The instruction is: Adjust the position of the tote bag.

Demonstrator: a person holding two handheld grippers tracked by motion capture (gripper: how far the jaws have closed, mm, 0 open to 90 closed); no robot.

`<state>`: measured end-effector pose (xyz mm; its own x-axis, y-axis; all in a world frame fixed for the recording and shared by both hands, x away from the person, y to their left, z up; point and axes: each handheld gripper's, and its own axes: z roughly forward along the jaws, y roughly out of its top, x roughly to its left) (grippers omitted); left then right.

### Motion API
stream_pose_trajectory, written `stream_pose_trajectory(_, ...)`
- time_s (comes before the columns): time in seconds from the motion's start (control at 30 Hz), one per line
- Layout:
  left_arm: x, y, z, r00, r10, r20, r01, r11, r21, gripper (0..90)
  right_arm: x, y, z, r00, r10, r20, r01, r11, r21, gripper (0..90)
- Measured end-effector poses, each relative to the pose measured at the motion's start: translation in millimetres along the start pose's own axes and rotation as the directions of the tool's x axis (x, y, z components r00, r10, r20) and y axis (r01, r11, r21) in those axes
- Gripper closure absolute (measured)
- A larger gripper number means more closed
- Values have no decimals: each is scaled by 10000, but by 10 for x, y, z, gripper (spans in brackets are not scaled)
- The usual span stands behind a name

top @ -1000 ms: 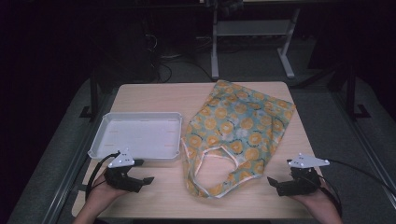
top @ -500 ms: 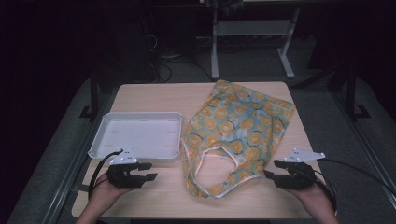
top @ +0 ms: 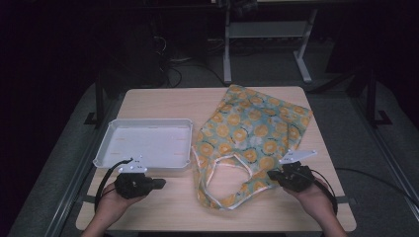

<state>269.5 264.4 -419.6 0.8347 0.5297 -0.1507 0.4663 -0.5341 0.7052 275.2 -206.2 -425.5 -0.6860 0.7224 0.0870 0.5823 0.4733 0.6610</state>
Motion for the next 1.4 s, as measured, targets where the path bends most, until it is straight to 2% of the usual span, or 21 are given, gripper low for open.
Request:
stream_pose_trajectory(0.1,9,29,27,10000,49,56,-50,9998,182,898,14,30,105,9998,-200,-77,202,9994,288,894)
stream_pose_trajectory(0.3,18,147,78,9998,179,92,-179,9998,35,898,15,61,266,9985,-546,-4,545,9955,779,895)
stream_pose_trajectory(0.4,23,206,114,9996,86,257,-84,9999,-78,898,25,42,344,9979,-653,-10,650,9907,1194,895)
stream_pose_trajectory(0.53,32,373,204,9990,374,257,-371,9992,-132,898,21,3,378,9970,-776,3,766,9850,1544,895)
stream_pose_trajectory(0.57,32,373,204,9990,374,257,-371,9992,-132,899,21,3,378,9970,-776,3,766,9850,1544,895)
stream_pose_trajectory(0.73,20,576,331,9968,729,332,-723,9972,-186,899,0,-34,340,9951,-972,169,929,9807,1722,896)
stream_pose_trajectory(0.97,13,756,459,9939,1019,430,-1012,9947,-190,899,-71,-120,247,9952,-928,326,853,9792,1840,896)
stream_pose_trajectory(1.23,46,973,693,9908,1251,507,-1247,9921,-117,899,-172,-257,108,9975,-557,433,463,9801,1929,896)
stream_pose_trajectory(1.4,58,1070,832,9892,1397,447,-1406,9899,159,899,-206,-309,51,9980,-429,464,328,9793,1996,896)
